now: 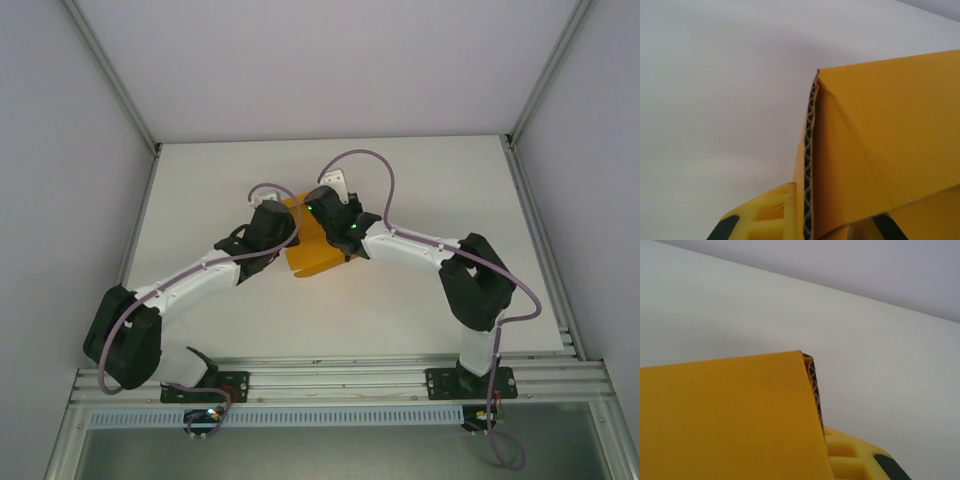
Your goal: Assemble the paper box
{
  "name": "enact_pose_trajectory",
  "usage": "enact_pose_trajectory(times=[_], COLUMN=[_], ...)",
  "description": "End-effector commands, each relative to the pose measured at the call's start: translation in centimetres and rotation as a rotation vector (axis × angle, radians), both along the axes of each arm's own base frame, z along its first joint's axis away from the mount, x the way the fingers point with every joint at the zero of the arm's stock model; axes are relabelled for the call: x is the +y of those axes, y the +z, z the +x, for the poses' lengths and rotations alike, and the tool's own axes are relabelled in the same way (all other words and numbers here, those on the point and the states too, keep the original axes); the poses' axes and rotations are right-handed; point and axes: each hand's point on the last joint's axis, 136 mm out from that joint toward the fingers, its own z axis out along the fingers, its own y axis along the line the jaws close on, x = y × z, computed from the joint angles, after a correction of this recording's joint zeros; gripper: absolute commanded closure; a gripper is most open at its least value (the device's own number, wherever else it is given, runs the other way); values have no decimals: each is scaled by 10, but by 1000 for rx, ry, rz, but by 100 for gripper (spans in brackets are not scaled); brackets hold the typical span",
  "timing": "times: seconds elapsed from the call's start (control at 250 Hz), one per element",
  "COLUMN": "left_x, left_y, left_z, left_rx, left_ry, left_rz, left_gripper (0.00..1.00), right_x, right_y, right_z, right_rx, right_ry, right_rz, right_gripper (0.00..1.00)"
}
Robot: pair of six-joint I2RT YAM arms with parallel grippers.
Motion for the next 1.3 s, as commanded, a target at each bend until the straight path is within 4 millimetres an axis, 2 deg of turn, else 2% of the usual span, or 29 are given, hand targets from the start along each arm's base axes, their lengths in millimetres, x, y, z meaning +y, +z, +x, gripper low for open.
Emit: enact_pose_trajectory(times=[0.0, 0.056, 0.108, 0.136, 0.188, 0.236, 0.256, 0.276, 0.287, 0.355, 0.407, 0.443, 0.479, 0.527, 0.571, 0.643, 0.723, 0.783, 0.862, 0.902, 0.95, 1.034, 1.122, 1.298], left_x=[31, 31, 29, 28, 24, 23, 21, 20, 20, 18, 15, 11, 7, 2, -5, -7, -11, -23, -34, -36, -34, -29, -33, -37], left_y=[16, 17, 17, 17, 18, 17, 16, 16, 16, 14, 16, 17, 19, 21, 24, 24, 21, 15, 6, 0, -8, -20, -33, -55], left_z=[12, 13, 14, 15, 16, 16, 17, 17, 17, 18, 19, 20, 20, 20, 19, 16, 9, -5, -32, -45, -51, -54, -57, -40], left_rx=[-62, -70, -74, -74, -80, -76, -75, -76, -77, -69, -73, -78, -87, -85, -71, -23, 37, 78, 159, 200, 244, 324, 401, 491], left_ry=[121, 111, 95, 86, 51, 33, 22, 12, 9, -15, -45, -79, -128, -198, -292, -384, -510, -683, -916, -1025, -1105, -1205, -1335, -1463], left_rz=[30, 42, 56, 62, 76, 90, 95, 100, 103, 119, 137, 150, 170, 202, 222, 281, 359, 370, 405, 439, 534, 733, 895, 1156], left_gripper=[100, 100, 100, 100, 100, 100, 100, 100, 100, 100, 100, 100, 100, 100, 100, 100, 100, 100, 100, 100, 100, 100, 100, 100], right_x=[-47, -16, 1, 9, 23, 33, 36, 38, 38, 38, 29, 20, 6, -13, -32, -65, -99, -120, -135, -140, -143, -141, -140, -154], right_y=[-29, -21, -11, -5, 7, 19, 25, 30, 33, 52, 66, 69, 84, 91, 91, 86, 70, 59, 46, 40, 33, 23, 11, -7], right_z=[2, -5, -13, -18, -30, -42, -48, -52, -54, -67, -71, -72, -75, -76, -78, -83, -93, -101, -113, -119, -124, -132, -140, -150], right_rx=[104, 104, 101, 101, 97, 96, 94, 90, 86, 58, 13, -3, -43, -62, -51, -13, 59, 101, 154, 176, 199, 237, 293, 339], right_ry=[28, 209, 307, 373, 474, 562, 598, 615, 621, 663, 630, 596, 551, 477, 401, 267, 136, 53, 13, 1, 5, 38, 44, -9], right_rz=[-12, 79, 147, 177, 227, 278, 298, 317, 329, 387, 419, 429, 447, 463, 470, 479, 481, 487, 478, 475, 475, 466, 456, 417], right_gripper=[82, 77, 72, 66, 45, 30, 20, 3, 0, 0, 0, 0, 1, 0, 0, 1, 0, 0, 0, 0, 0, 0, 0, 0])
